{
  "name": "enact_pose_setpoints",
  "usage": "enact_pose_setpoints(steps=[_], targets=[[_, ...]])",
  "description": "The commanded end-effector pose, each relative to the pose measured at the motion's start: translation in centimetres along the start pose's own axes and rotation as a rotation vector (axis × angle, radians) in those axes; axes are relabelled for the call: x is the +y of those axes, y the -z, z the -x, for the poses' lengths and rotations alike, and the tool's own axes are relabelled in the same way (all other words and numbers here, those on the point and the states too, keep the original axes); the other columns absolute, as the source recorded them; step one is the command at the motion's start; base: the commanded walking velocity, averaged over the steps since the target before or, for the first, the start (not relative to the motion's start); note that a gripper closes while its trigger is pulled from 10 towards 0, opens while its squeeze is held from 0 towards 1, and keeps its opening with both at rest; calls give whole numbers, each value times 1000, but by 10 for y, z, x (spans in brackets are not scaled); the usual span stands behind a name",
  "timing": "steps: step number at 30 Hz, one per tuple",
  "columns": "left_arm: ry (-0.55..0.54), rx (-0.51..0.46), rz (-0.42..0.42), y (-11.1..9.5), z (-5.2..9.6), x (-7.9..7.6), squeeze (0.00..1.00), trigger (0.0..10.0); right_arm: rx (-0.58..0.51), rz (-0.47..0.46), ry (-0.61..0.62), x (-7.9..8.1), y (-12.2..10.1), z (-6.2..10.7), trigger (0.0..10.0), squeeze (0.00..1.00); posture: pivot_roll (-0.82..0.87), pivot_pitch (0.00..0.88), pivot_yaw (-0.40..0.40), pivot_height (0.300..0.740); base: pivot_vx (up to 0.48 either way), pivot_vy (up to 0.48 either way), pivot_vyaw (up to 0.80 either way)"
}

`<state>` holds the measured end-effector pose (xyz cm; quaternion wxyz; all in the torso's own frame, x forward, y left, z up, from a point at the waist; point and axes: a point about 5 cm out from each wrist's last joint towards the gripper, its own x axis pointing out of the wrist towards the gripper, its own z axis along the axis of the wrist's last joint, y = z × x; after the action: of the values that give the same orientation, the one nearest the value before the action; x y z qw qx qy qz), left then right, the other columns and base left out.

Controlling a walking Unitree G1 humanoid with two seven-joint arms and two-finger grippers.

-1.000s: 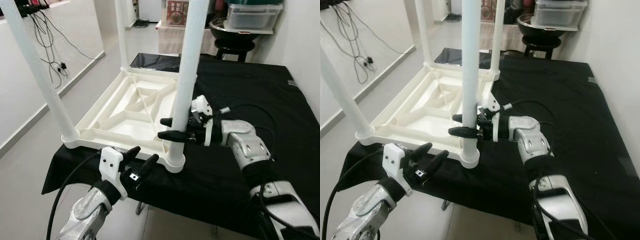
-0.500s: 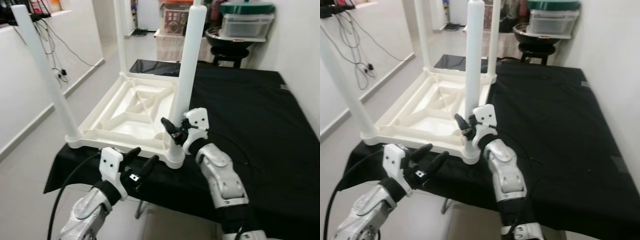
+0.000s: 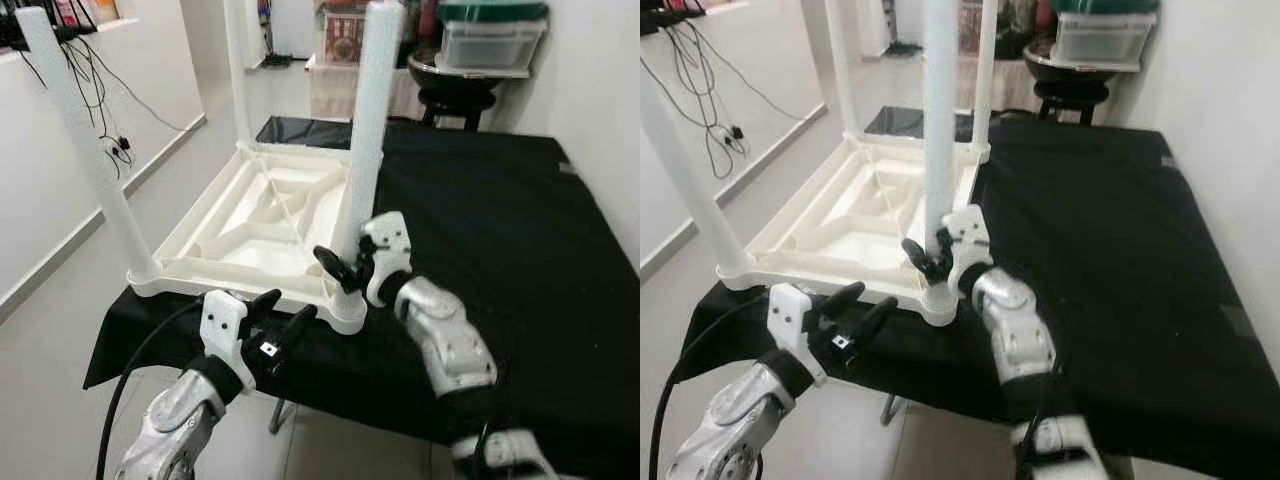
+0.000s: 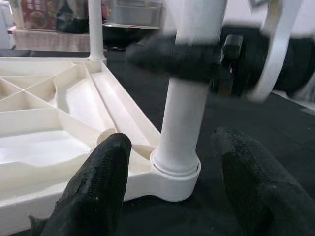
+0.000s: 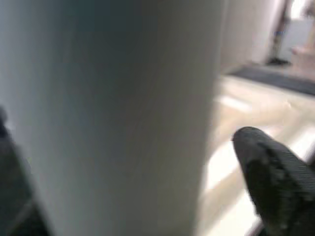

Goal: Building children table

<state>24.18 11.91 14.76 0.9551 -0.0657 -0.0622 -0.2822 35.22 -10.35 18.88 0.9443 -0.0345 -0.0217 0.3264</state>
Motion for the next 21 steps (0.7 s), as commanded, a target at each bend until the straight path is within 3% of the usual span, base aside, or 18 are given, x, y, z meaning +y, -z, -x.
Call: enact_pose_setpoints(steps=[1, 4, 5, 6, 7, 8, 11, 16, 17, 18, 21], targets=[[-1, 17, 3, 4, 0, 1, 0, 10000, -13, -17, -86, 1, -4, -4, 10000, 1000, -38, 20, -7, 740, 0, 0, 0], [0, 16, 4, 4, 0, 1, 0, 10000, -6, -19, -154, 0, -8, -5, 10000, 1000, -37, 19, -8, 740, 0, 0, 0], [-1, 15, 5, 4, 0, 1, 0, 10000, 8, -10, -237, -1, -11, -6, 10000, 125, -31, 19, -13, 740, 0, 0, 0], [-1, 15, 5, 4, 0, 1, 0, 10000, 8, -10, -237, -1, -11, -6, 10000, 125, -31, 19, -13, 740, 0, 0, 0], [-2, 14, 4, 4, 1, 1, 0, 10000, 20, 21, -336, 0, -14, -5, 10000, 0, -25, 20, -15, 740, 0, 0, 0], [-2, 14, 4, 4, 1, 1, 0, 10000, 20, 21, -336, 0, -14, -5, 10000, 0, -25, 20, -15, 740, 0, 0, 0], [-8, 12, 3, 4, 1, 0, 0, 10000, 33, 77, -623, 3, -22, 0, 10000, 0, -18, 24, -15, 740, 0, 0, 0], [-8, 13, 4, 4, 2, -1, 0, 10000, 47, 75, -694, 0, -25, 0, 10000, 0, -14, 29, -14, 740, 0, 0, 0], [-7, 13, 5, 3, 2, -1, 0, 10000, 55, 61, -705, -3, -25, -1, 8118, 0, -14, 31, -14, 740, 0, 0, 0], [-5, 13, 7, 3, 2, -2, 0, 10000, 57, 41, -721, -6, -26, -2, 0, 0, -13, 34, -13, 740, 0, 0, 0], [-4, 13, 8, 3, 2, -2, 0, 10000, 56, 34, -726, -7, -26, -2, 0, 0, -12, 36, -13, 740, 0, 0, 0]])
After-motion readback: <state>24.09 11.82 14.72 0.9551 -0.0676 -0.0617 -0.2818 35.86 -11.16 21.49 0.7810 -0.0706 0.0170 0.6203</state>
